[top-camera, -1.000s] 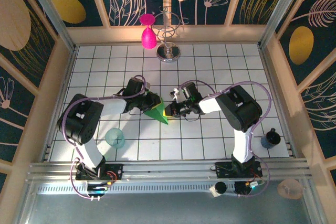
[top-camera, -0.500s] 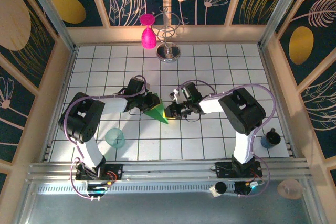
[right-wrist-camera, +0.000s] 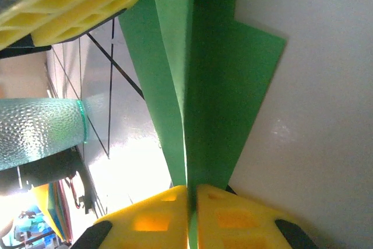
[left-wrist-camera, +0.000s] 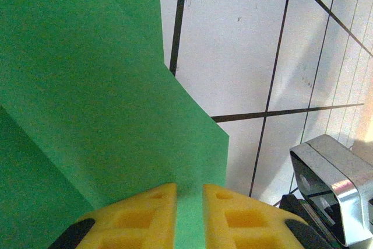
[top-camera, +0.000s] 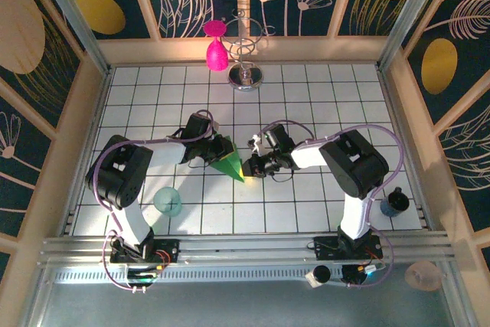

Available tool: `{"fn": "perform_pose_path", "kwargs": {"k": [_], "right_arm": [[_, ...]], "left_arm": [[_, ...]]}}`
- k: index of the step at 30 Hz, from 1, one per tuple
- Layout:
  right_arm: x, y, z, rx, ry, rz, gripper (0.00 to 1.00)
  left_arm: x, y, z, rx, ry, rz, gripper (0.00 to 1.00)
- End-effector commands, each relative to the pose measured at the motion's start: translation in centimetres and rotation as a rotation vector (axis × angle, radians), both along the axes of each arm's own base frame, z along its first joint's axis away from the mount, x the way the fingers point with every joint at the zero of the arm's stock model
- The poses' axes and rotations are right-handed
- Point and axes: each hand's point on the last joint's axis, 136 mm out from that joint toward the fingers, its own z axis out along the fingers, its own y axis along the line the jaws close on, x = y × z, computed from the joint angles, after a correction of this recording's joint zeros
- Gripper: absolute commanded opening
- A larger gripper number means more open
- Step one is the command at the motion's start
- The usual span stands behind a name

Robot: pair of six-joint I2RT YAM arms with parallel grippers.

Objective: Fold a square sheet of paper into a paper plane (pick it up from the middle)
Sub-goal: Fourth fold the wing at the center of the table.

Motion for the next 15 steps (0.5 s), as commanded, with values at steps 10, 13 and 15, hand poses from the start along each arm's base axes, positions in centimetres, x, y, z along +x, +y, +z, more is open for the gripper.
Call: {"fn": "perform_pose_path", "kwargs": {"k": [10, 13, 15], "right_arm": [[-0.4, -0.6, -2.7, -0.128, -0.005, 0.014, 0.11], [-0.3, -0.6, -2.7, -0.140, -0.010, 0.012, 0.11], [-0.3, -0.5, -2.8, -0.145, -0.011, 0.013, 0.11]], "left_arm": [[-0.4, -0.2, 3.2, -0.043, -0.068, -0.027, 0.25], [-0.9, -0.3, 4.5, -0.074, -0.097, -0.041, 0.27], [-1.3, -0.2, 4.8, -0.088, -0.101, -0.045, 0.28]]}}
